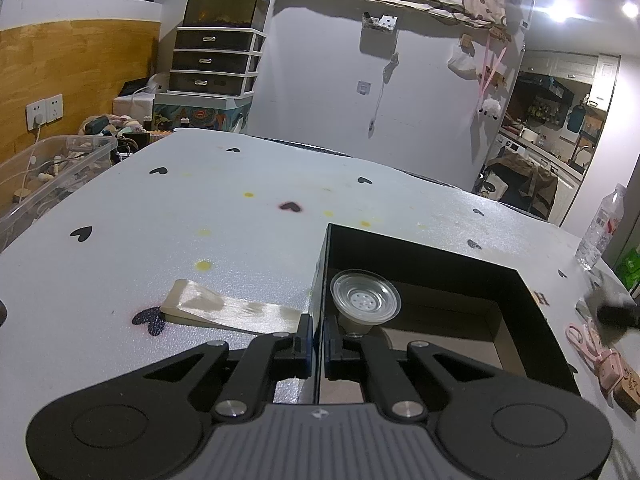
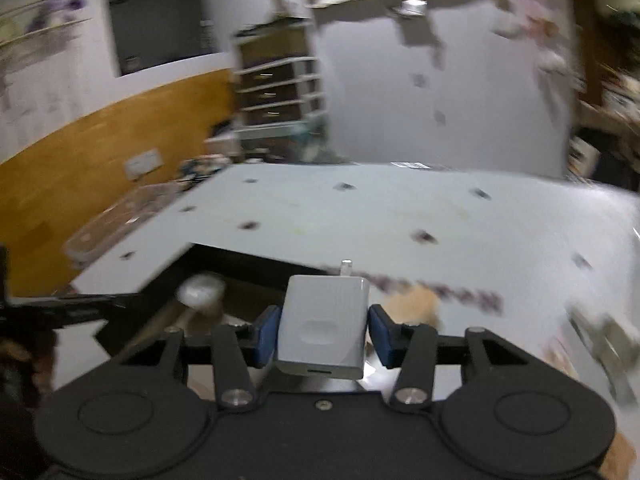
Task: Organize rigid objects
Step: 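Lower the white charger into the black box beside the cup, release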
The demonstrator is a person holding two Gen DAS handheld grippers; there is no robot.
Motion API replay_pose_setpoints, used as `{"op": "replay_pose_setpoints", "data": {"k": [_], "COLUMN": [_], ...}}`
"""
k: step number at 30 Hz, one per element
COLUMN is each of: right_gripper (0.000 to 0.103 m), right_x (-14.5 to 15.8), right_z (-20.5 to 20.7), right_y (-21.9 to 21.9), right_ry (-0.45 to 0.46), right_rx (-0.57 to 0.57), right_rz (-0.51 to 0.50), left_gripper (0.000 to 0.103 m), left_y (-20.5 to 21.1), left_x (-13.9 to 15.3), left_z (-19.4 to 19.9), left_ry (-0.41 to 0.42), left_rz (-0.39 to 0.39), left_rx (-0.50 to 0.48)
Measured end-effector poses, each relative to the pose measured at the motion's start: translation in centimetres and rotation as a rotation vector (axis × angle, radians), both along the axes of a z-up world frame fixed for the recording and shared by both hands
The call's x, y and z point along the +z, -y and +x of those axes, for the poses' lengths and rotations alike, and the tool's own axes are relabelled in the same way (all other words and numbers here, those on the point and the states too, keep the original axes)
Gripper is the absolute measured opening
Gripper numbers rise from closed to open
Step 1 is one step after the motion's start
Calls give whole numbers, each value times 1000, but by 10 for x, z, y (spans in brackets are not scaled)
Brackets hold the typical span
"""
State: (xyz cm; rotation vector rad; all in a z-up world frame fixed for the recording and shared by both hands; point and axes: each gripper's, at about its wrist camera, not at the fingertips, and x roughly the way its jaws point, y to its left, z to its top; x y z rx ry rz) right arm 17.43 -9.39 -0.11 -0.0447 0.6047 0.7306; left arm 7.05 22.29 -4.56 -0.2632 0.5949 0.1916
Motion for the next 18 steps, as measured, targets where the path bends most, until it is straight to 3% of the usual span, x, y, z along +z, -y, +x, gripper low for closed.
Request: {"op": "replay_pose_setpoints", "data": {"k": [4,11,18], "right_gripper": [49,49,49], "right_x": [4,-11,-45], "right_z": [6,20,30], "right_y": [-41,-109,-158], "right_ry": [8,27,71], "right_rx": [167,424,622], "right_rz": [-62,-322,-591], "left_gripper": [4,4,4], "left_y": [0,-1,-3], "left_x": [0,-1,-2], "left_z": [0,1,1], "left_ry": [0,4,6], "left_rz": [0,-1,-6], "left_rx": [-1,-12,-15]}}
